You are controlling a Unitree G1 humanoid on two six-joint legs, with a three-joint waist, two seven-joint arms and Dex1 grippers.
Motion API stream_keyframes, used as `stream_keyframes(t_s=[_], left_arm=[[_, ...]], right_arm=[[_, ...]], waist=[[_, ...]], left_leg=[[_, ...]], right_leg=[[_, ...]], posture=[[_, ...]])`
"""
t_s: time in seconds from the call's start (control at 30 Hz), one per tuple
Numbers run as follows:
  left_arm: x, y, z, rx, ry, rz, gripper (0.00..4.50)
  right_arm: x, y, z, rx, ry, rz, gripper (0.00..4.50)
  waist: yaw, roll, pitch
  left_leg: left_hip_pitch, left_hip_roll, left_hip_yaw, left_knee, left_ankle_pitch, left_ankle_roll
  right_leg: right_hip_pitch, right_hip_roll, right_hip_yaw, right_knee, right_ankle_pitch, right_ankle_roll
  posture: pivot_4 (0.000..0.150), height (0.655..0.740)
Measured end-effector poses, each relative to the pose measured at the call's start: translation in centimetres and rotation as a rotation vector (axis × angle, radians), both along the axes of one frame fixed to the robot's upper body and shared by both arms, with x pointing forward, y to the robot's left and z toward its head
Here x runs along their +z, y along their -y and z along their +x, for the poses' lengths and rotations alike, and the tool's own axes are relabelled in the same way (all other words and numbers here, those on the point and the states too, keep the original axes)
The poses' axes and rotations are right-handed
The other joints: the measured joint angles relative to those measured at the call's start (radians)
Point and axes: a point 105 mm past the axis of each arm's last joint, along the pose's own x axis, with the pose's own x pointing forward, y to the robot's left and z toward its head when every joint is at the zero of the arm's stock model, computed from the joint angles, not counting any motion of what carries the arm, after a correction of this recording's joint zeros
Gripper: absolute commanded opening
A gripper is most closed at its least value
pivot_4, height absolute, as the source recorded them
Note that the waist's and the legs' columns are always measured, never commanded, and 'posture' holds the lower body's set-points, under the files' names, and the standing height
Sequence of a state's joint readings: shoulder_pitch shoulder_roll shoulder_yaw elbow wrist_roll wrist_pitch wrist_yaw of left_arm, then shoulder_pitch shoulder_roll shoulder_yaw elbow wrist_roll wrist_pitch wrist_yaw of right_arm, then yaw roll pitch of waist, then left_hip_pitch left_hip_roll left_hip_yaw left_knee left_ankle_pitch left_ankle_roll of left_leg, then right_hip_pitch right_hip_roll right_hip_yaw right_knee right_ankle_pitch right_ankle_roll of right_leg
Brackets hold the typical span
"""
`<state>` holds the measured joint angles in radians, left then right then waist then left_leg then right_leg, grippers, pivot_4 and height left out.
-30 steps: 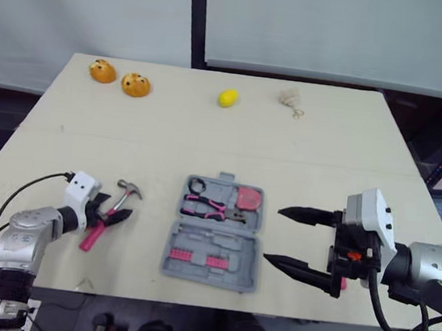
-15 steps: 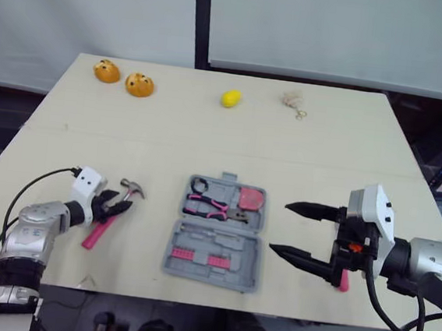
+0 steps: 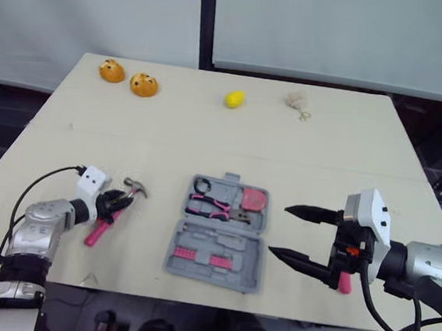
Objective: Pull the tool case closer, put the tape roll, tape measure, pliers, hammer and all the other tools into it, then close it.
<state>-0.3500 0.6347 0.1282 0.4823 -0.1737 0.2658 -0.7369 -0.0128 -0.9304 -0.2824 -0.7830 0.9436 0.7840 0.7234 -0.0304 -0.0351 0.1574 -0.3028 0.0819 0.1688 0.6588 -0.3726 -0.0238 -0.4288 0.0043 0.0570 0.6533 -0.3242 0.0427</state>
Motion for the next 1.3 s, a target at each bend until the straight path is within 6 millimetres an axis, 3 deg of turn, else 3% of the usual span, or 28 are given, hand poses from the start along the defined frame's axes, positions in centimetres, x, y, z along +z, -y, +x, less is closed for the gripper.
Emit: stream_keyframes(t_s=[0.33, 0.4, 0.5, 0.57, 0.7, 0.87, 0.97, 1.1, 1.3], left_arm=[[0.8, 1.5, -0.7, -0.125, -0.007, 0.035, 0.02], [3.3, 2.2, -1.1, -0.264, -0.007, 0.106, 0.02], [8.0, 5.4, -1.9, -0.517, 0.032, 0.197, 0.02], [9.0, 8.2, -3.3, -0.686, 0.024, 0.236, 0.02], [7.3, 12.9, -6.4, -0.973, -0.084, 0.284, 0.02], [8.0, 17.2, -6.1, -1.138, -0.034, 0.462, 0.02], [7.8, 20.1, -6.2, -1.195, -0.031, 0.476, 0.02], [6.3, 22.5, -6.8, -1.224, -0.071, 0.507, 0.02], [6.1, 24.8, -6.7, -1.206, -0.036, 0.545, 0.02]], right_arm=[[-0.6, 0.5, -0.4, -0.027, -0.028, 0.002, 4.50], [-0.6, 1.3, -0.7, -0.064, -0.040, 0.006, 4.50], [-0.7, 2.3, -1.4, -0.106, -0.060, -0.003, 4.50], [-0.9, 2.8, -1.9, -0.124, -0.085, -0.006, 4.50], [-1.6, 3.3, -3.0, -0.140, -0.140, -0.023, 4.50], [-2.7, 3.5, -4.5, -0.125, -0.213, -0.060, 4.50], [-3.2, 3.4, -5.1, -0.116, -0.235, -0.081, 4.50], [-3.6, 4.2, -5.4, -0.159, -0.249, -0.094, 4.50], [-3.8, 5.6, -6.0, -0.214, -0.244, -0.123, 4.50]], waist=[[0.000, -0.002, 0.001], [0.000, -0.005, 0.003], [0.004, -0.002, 0.003], [0.002, -0.001, 0.002], [-0.004, -0.001, 0.003], [0.000, -0.002, 0.004], [0.002, -0.002, 0.004], [0.000, -0.002, 0.004], [0.001, -0.002, 0.004]], left_leg=[[-0.002, 0.000, 0.000, 0.000, 0.000, 0.000], [-0.004, 0.001, -0.001, 0.000, 0.001, -0.001], [-0.004, 0.000, -0.001, 0.001, 0.000, 0.000], [-0.004, -0.001, -0.001, 0.001, -0.001, 0.001], [-0.004, 0.000, 0.000, 0.001, 0.000, 0.000], [-0.002, -0.001, -0.002, 0.002, 0.001, 0.000], [-0.004, -0.001, -0.002, 0.002, 0.000, 0.001], [-0.005, -0.001, -0.002, 0.003, 0.000, 0.002], [-0.005, -0.001, -0.004, 0.004, 0.000, 0.002]], right_leg=[[-0.002, 0.000, 0.000, 0.000, 0.000, 0.000], [-0.003, 0.001, -0.001, 0.000, 0.000, 0.000], [-0.001, 0.000, -0.001, -0.002, 0.000, 0.000], [0.000, 0.000, -0.001, -0.003, 0.001, 0.001], [0.000, 0.002, 0.001, -0.001, 0.001, 0.002], [0.001, 0.004, 0.003, -0.001, 0.001, 0.002], [0.001, 0.004, 0.003, -0.002, 0.001, 0.003], [0.000, 0.004, 0.003, -0.002, 0.001, 0.004], [0.000, 0.004, 0.004, 0.000, 0.001, 0.004]], posture=[[0.150, 0.7400], [0.150, 0.7400], [0.150, 0.7400], [0.150, 0.7400], [0.150, 0.7400], [0.150, 0.7400], [0.150, 0.7400], [0.150, 0.7400], [0.150, 0.7400]])
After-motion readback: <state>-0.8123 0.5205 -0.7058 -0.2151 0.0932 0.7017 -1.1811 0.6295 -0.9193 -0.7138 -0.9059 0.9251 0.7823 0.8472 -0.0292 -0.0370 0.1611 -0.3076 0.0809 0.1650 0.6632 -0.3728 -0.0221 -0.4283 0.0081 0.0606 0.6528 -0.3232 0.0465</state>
